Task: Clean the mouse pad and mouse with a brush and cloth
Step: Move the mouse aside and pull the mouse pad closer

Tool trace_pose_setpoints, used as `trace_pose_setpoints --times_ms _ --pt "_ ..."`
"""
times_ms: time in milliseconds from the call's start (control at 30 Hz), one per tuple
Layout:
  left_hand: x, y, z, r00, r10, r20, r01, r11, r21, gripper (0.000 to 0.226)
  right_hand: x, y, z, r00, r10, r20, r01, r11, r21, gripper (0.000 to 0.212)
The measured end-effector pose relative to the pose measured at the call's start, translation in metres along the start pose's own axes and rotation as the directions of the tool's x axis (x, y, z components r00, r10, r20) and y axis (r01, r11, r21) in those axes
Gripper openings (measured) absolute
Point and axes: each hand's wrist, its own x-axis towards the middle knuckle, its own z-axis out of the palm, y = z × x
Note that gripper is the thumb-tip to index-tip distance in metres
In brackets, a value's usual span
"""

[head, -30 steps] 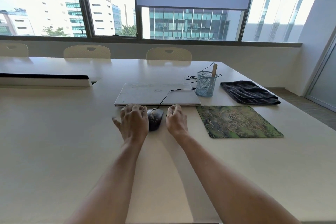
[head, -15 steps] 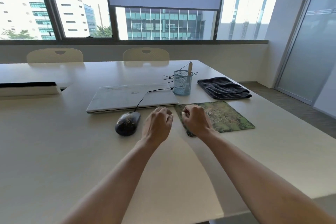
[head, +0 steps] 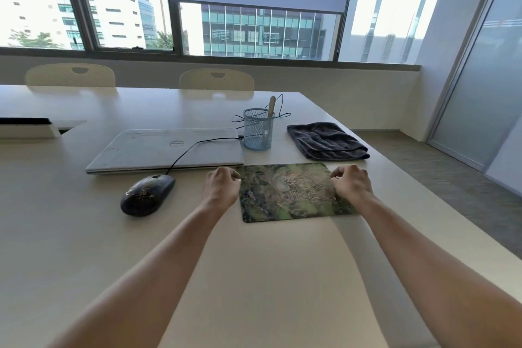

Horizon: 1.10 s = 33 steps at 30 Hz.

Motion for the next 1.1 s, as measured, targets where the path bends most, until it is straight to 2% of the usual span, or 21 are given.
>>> trace_pose_setpoints --times_ms 100,233,300,467,733,833,900,1033,1100 --pt "0.007 0.009 -0.002 0.996 -0.094 0.008 0.094 0.992 -0.09 0.02 0.01 0.006 -0.005 0.998 0.05 0.032 -0.05 0.999 -0.002 0.021" --pt "0.016 0.02 -0.005 0.947 -0.269 0.177 0.312 0.901 -0.303 0.02 0.022 0.005 -0.01 0.988 0.119 0.099 -0.121 0.992 0.019 0.029" --pt "0.015 0.026 -0.008 0.915 -0.306 0.264 0.386 0.855 -0.347 0.01 0.026 0.006 -0.012 0.98 0.14 0.143 -0.148 0.988 0.05 0.032" --pt "0.012 0.032 -0.009 0.866 -0.374 0.332 0.487 0.782 -0.388 0.025 0.032 0.012 -0.014 0.955 0.22 0.197 -0.248 0.96 0.129 0.035" --pt "0.004 0.036 -0.005 0.875 -0.39 0.287 0.483 0.746 -0.458 0.026 0.026 0.012 -0.017 0.934 0.234 0.271 -0.315 0.895 0.315 0.042" --pt "-0.001 0.038 -0.005 0.881 -0.385 0.275 0.472 0.749 -0.464 0.026 0.021 0.016 -0.017 0.933 0.23 0.277 -0.322 0.877 0.357 0.038" --pt "-0.004 0.035 -0.007 0.889 -0.376 0.26 0.457 0.763 -0.458 0.027 0.018 0.018 -0.018 0.929 0.224 0.296 -0.331 0.859 0.389 0.033" --pt "-0.014 0.025 -0.017 0.9 -0.332 0.283 0.424 0.818 -0.388 0.023 0.008 0.02 -0.02 0.925 0.191 0.328 -0.325 0.846 0.423 0.044" --pt "-0.018 0.018 -0.026 0.899 -0.3 0.318 0.405 0.844 -0.35 0.02 0.001 0.021 -0.021 0.925 0.165 0.343 -0.312 0.844 0.436 0.043"
